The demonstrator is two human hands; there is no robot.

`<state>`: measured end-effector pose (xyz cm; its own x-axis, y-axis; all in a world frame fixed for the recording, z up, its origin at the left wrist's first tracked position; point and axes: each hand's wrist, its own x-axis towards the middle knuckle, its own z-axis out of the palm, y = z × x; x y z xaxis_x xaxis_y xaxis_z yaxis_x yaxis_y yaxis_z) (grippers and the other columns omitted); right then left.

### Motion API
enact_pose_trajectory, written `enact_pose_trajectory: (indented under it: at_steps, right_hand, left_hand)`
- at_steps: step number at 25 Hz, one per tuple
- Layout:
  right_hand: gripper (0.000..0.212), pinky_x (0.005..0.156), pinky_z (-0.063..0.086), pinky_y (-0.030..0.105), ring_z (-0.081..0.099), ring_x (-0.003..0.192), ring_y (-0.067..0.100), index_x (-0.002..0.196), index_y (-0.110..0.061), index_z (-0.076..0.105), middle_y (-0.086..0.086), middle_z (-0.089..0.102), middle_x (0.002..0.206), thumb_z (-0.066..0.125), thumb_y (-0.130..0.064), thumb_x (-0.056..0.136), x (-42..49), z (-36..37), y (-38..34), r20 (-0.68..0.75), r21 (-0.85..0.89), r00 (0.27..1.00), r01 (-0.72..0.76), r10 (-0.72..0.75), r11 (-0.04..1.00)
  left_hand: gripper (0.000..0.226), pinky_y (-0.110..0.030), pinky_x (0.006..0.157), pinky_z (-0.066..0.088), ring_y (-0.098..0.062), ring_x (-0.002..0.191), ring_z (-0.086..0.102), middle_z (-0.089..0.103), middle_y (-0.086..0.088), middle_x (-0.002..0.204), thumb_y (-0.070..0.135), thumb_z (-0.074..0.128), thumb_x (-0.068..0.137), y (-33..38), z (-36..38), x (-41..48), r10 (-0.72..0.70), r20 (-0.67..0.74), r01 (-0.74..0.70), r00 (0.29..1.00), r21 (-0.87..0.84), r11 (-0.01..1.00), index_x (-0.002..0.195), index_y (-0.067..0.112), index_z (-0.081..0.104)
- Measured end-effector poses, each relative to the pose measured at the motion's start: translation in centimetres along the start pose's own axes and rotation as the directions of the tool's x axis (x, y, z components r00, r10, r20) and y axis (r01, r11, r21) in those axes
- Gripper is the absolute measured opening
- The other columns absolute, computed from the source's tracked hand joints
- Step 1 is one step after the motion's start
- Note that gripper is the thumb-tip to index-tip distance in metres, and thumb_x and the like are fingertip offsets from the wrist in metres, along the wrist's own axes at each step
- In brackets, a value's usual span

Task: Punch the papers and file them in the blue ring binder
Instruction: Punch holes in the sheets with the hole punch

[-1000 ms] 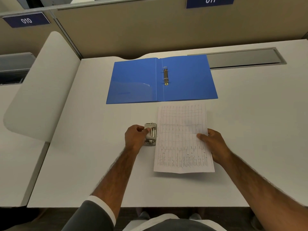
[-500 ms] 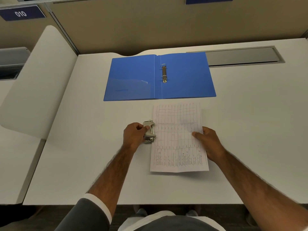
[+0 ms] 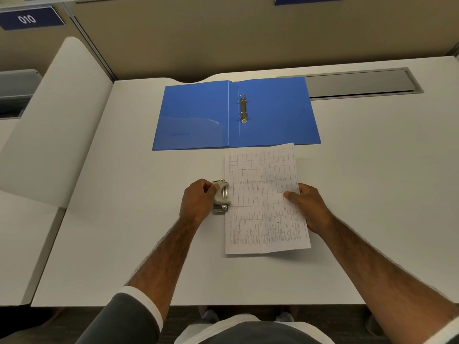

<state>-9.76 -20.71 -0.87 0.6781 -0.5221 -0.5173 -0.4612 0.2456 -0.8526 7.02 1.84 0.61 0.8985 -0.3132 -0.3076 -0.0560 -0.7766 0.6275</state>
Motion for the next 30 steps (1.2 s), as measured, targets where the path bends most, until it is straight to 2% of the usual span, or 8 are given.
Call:
enact_pose_trajectory:
  at_steps: [3,9,14,16,18,23,26,30]
  right_hand:
    - [0.016,0.08,0.061,0.044,0.073,0.094,0.028,0.111,-0.015,0.066,0.008,0.073,0.112,0.058,-0.013,0.097,0.1,0.2,0.2,0.001,0.011,1.0,-0.005,0.005,1.0]
    - [0.024,0.087,0.059,0.053,0.073,0.097,0.031,0.119,-0.009,0.066,0.009,0.073,0.114,0.059,-0.012,0.096,0.3,-0.1,0.9,-0.029,0.081,0.999,-0.028,0.031,0.996]
    - [0.021,0.082,0.061,0.047,0.073,0.093,0.028,0.117,-0.011,0.066,0.009,0.073,0.113,0.06,-0.014,0.096,0.6,0.4,0.3,-0.014,0.005,1.0,-0.006,0.006,1.0]
    - [0.021,0.081,0.061,0.047,0.074,0.092,0.028,0.116,-0.013,0.065,0.008,0.074,0.111,0.06,-0.017,0.096,0.7,0.2,0.2,0.045,-0.042,0.999,-0.017,0.019,0.999]
    - [0.023,0.084,0.06,0.052,0.074,0.094,0.03,0.118,-0.013,0.065,0.008,0.074,0.112,0.06,-0.017,0.096,0.8,0.0,0.3,0.074,-0.059,0.997,-0.032,0.036,0.998]
    - [0.021,0.086,0.059,0.053,0.073,0.095,0.03,0.117,-0.014,0.065,0.008,0.073,0.113,0.059,-0.018,0.096,1.2,0.6,0.1,0.066,-0.054,0.997,-0.032,0.035,0.998]
    - [0.018,0.085,0.06,0.05,0.073,0.095,0.03,0.114,-0.016,0.065,0.008,0.072,0.114,0.059,-0.016,0.097,1.1,0.9,0.0,0.063,-0.044,0.997,-0.033,0.036,0.998]
    - [0.021,0.086,0.059,0.051,0.073,0.096,0.029,0.116,-0.014,0.065,0.008,0.073,0.115,0.059,-0.015,0.096,1.1,0.5,0.3,0.047,-0.016,0.998,-0.039,0.04,0.999]
  left_hand:
    - [0.027,-0.018,0.071,0.04,-0.013,0.086,0.058,0.065,0.0,0.101,0.034,0.054,0.098,0.0,0.4,0.0,0.039,-0.053,-0.039,0.998,0.014,0.999,0.109,0.012,0.064]
    - [0.027,-0.01,0.06,0.036,-0.012,0.087,0.058,0.067,-0.001,0.102,0.034,0.056,0.097,-0.3,0.5,0.5,0.071,-0.049,-0.071,0.996,0.004,0.997,0.108,0.011,0.066]
    - [0.028,-0.009,0.061,0.036,-0.012,0.087,0.057,0.068,-0.001,0.102,0.034,0.057,0.097,-0.5,0.5,0.9,0.081,-0.032,-0.08,0.996,0.009,0.997,0.109,0.011,0.067]
    - [0.028,-0.011,0.062,0.036,-0.012,0.088,0.058,0.068,-0.001,0.103,0.034,0.057,0.096,-0.5,0.4,1.0,0.078,-0.03,-0.079,0.996,-0.001,0.997,0.109,0.011,0.067]
    - [0.029,-0.015,0.067,0.038,-0.012,0.089,0.058,0.069,-0.002,0.103,0.035,0.057,0.096,-0.6,0.4,1.0,0.078,-0.021,-0.078,0.997,0.002,0.997,0.109,0.011,0.067]
    - [0.027,-0.012,0.065,0.036,-0.011,0.089,0.056,0.065,0.002,0.101,0.033,0.054,0.098,-0.8,0.2,1.0,0.09,-0.011,-0.089,0.996,0.017,0.996,0.11,0.011,0.065]
    - [0.025,-0.019,0.075,0.039,-0.012,0.092,0.055,0.062,0.003,0.103,0.03,0.053,0.099,-1.2,0.0,1.0,0.093,0.005,-0.093,0.996,0.0,0.996,0.113,0.011,0.063]
    - [0.026,-0.021,0.078,0.039,-0.012,0.092,0.055,0.06,0.004,0.102,0.03,0.053,0.099,-1.2,0.2,0.8,0.111,0.003,-0.111,0.994,0.005,0.994,0.113,0.011,0.063]
